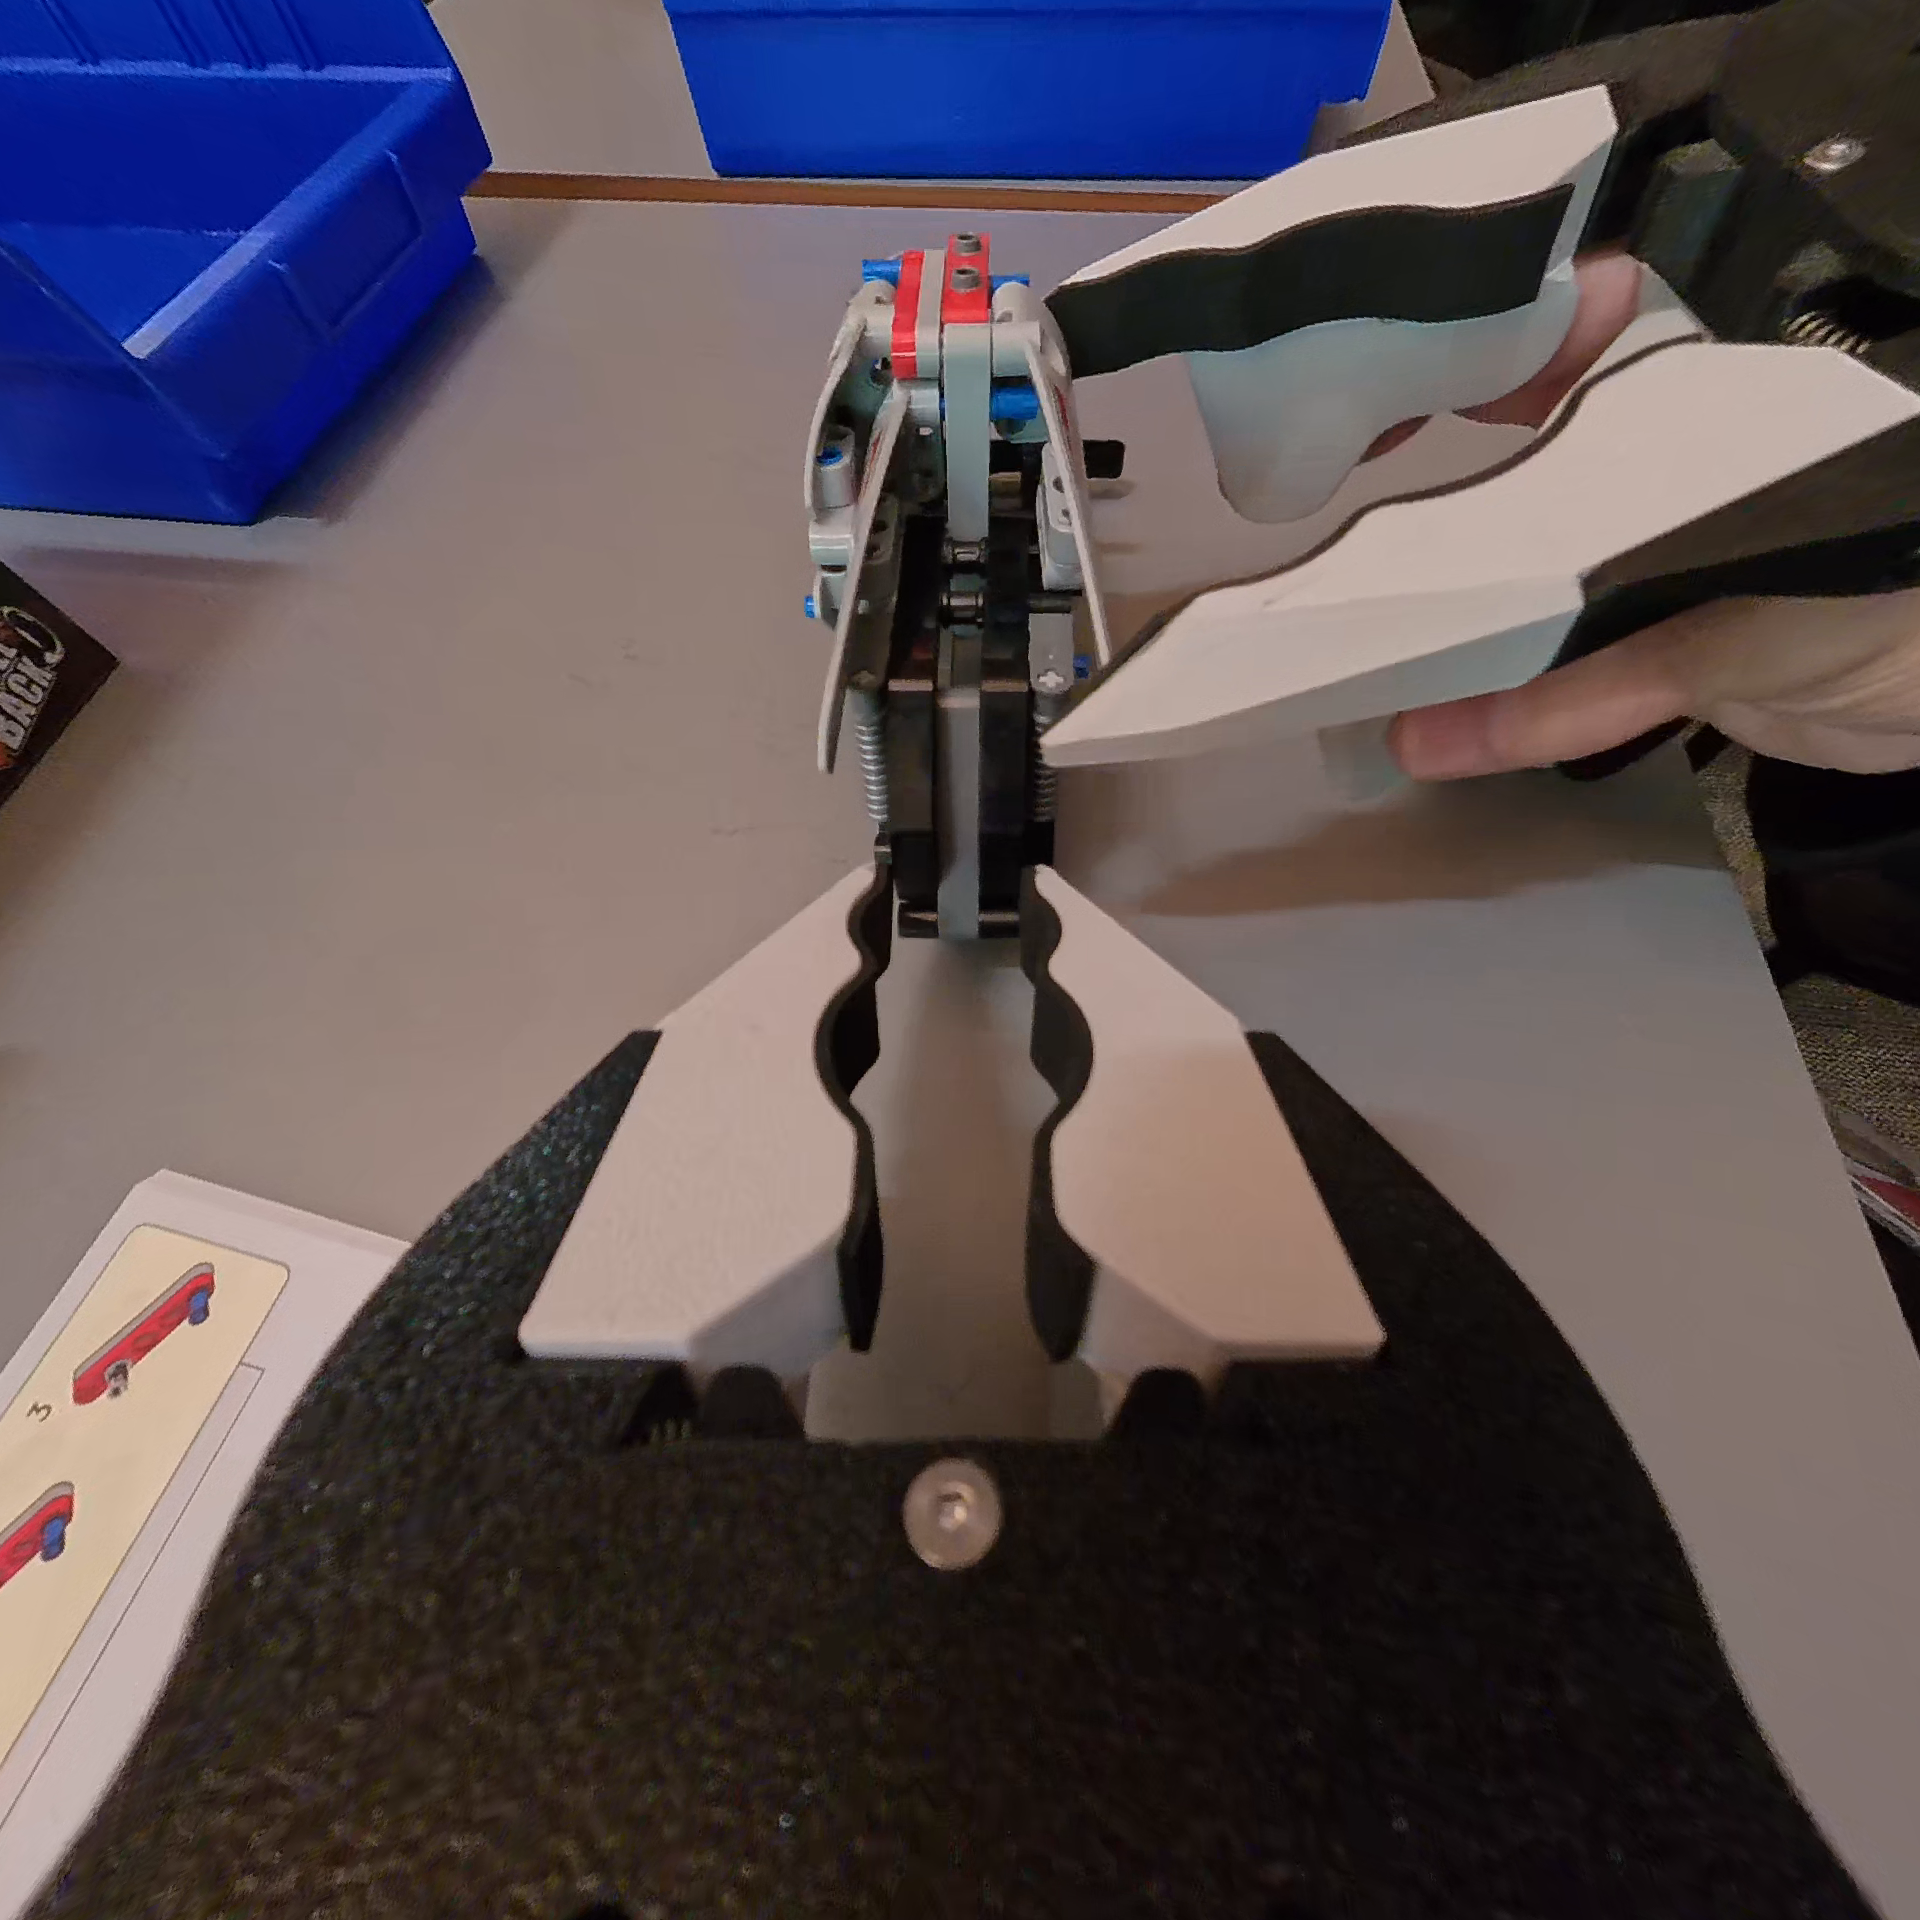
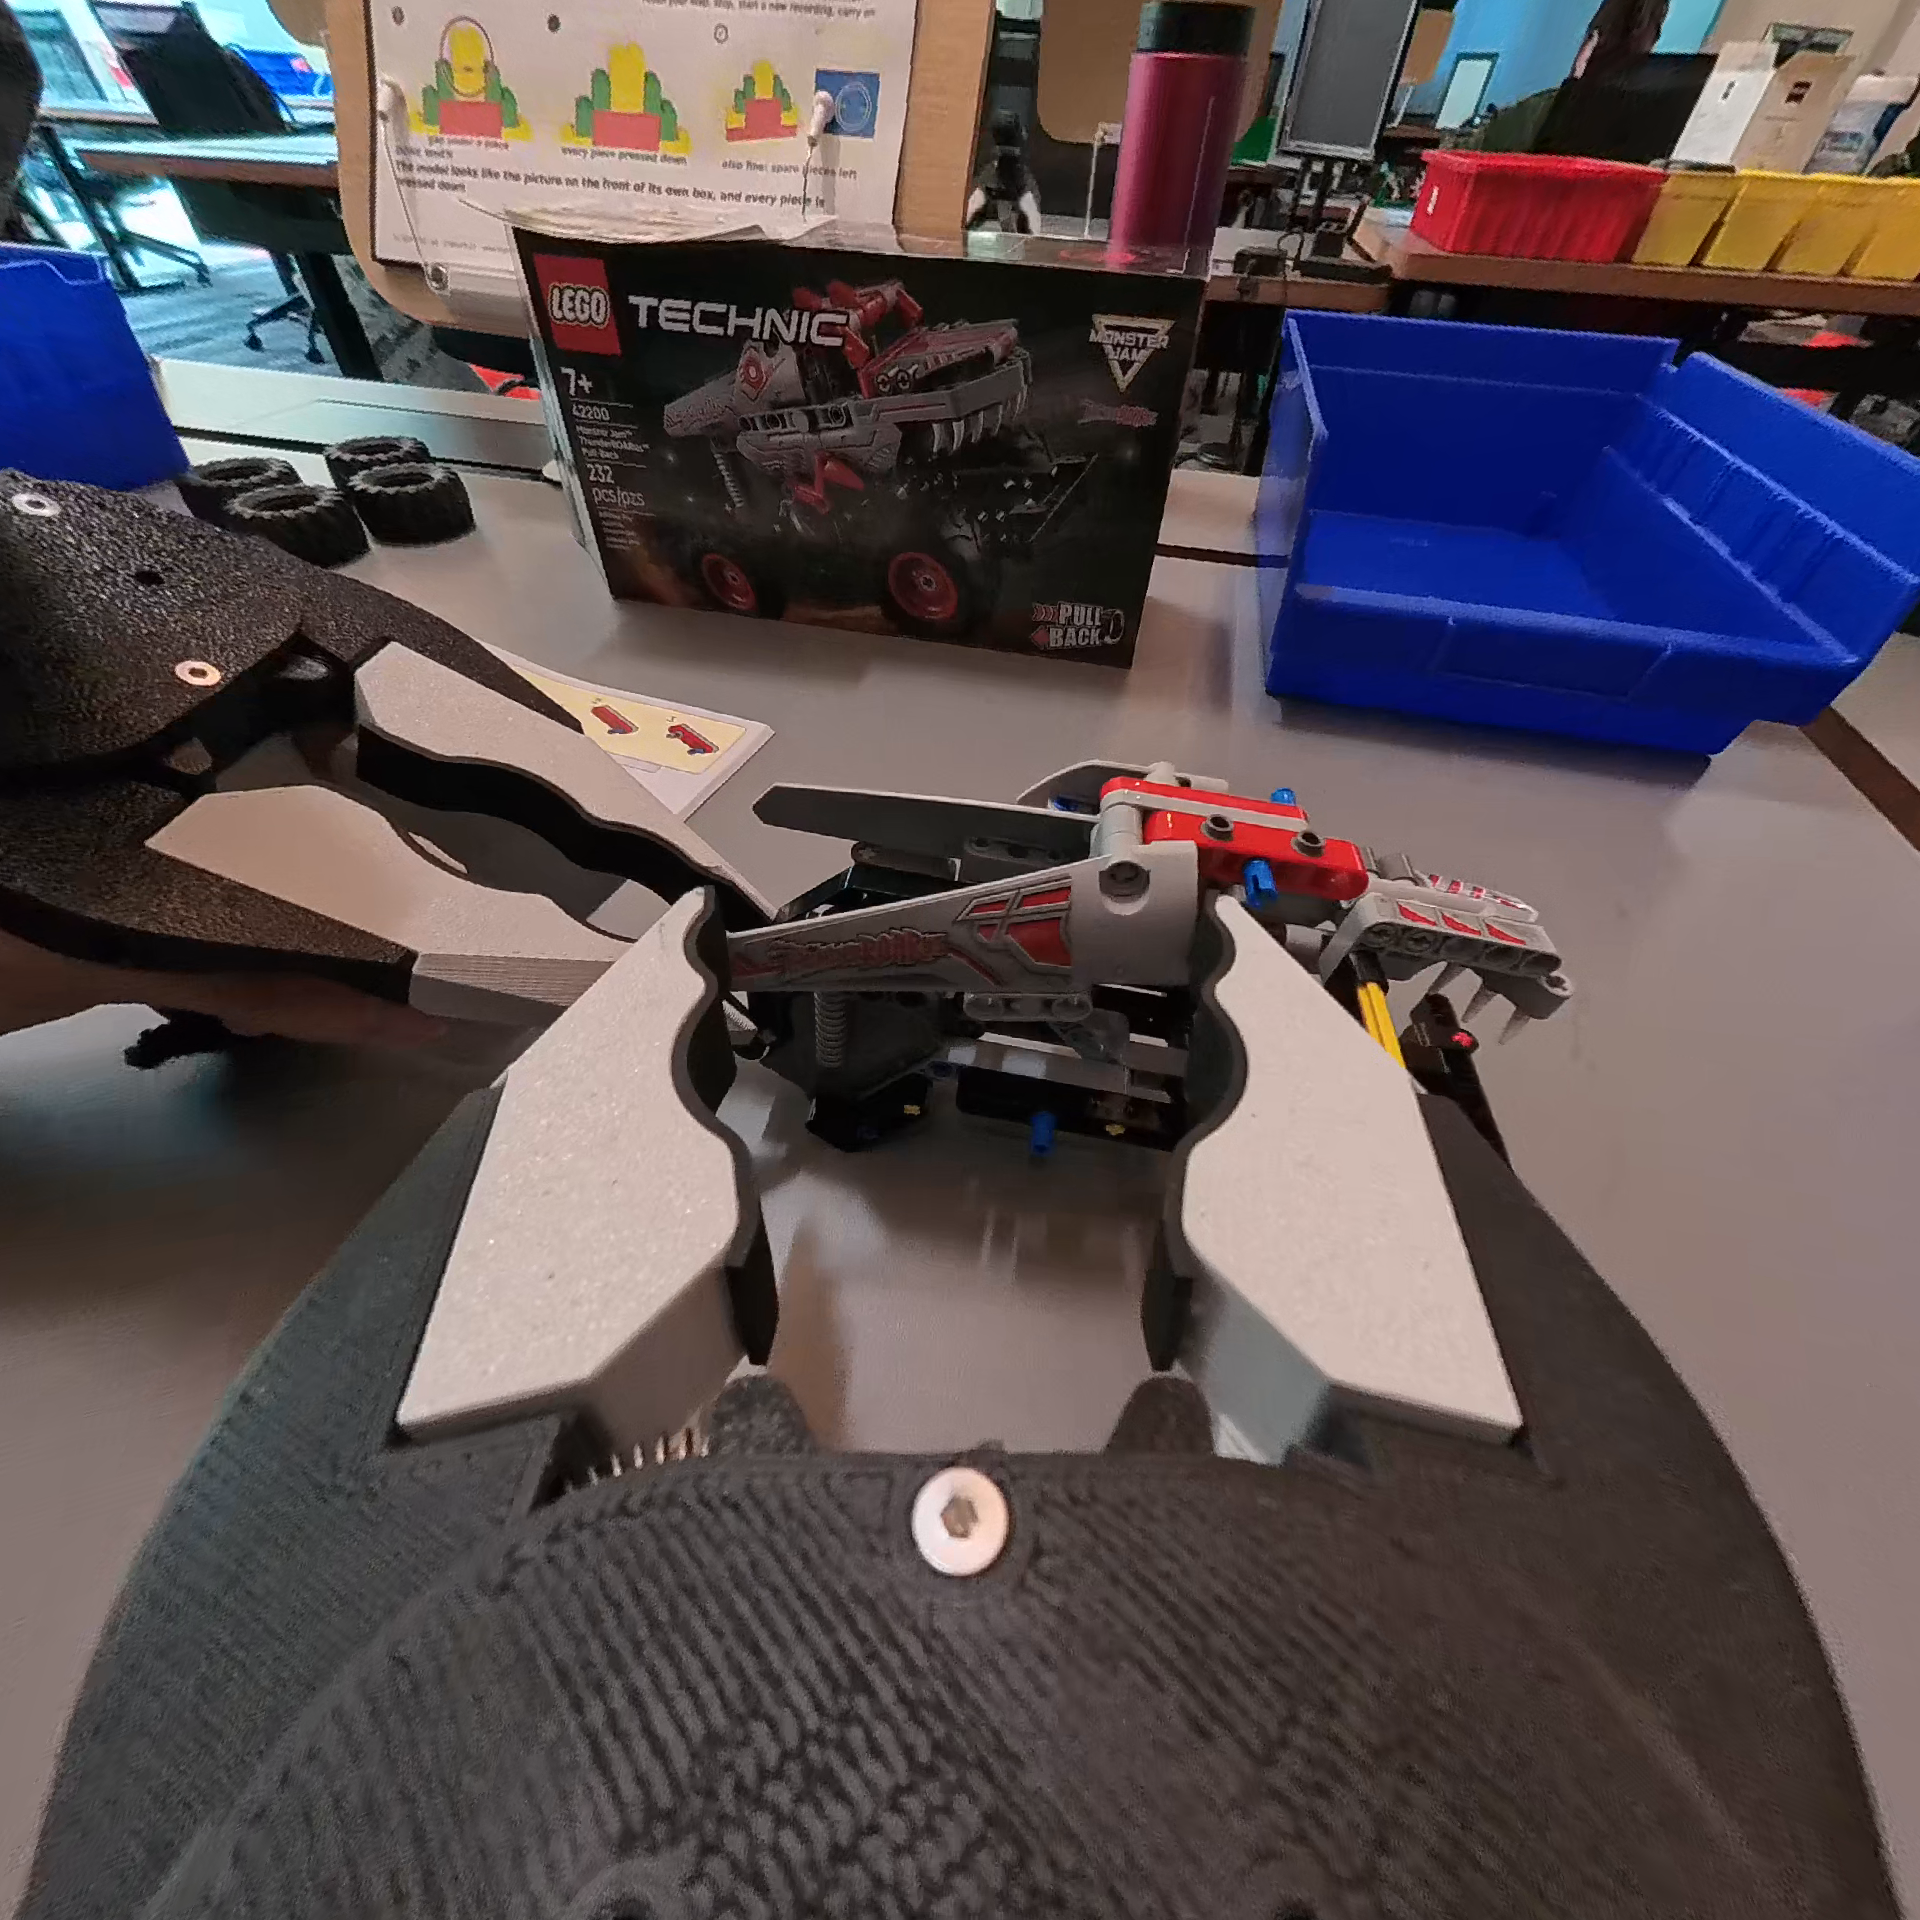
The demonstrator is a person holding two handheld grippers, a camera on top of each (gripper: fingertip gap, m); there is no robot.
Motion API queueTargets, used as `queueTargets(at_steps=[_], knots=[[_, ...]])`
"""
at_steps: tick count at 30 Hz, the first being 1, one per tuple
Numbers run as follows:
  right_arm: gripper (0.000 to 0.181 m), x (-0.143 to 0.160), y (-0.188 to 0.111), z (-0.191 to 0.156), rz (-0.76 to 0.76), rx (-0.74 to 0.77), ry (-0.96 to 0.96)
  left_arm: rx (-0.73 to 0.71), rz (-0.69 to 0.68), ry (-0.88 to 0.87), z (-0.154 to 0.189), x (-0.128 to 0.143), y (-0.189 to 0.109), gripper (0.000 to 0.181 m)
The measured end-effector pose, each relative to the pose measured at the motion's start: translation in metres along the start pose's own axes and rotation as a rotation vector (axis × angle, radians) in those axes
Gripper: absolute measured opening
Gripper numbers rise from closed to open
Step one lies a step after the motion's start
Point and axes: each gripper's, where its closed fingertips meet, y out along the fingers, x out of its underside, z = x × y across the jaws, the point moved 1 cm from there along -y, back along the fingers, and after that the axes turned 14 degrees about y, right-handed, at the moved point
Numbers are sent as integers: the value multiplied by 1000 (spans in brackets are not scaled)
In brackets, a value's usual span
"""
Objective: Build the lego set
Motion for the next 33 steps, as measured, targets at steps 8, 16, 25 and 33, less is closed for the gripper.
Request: queueTargets(at_steps=[8, 16, 25, 33], knots=[[88, -1, -1, 2, -1, -32, -31, 66, 34, 65, -4, -5, -15, 27], [87, -1, -4, 3, -34, -162, -55, 210, 114, 355, -35, -36, -72, 30], [53, -6, -17, 7, -5, -269, 19, 447, 161, 458, -56, -70, 0, 50], [50, -17, -20, 9, 43, -120, 217, 632, 132, 450, -29, -80, 30, 49]])
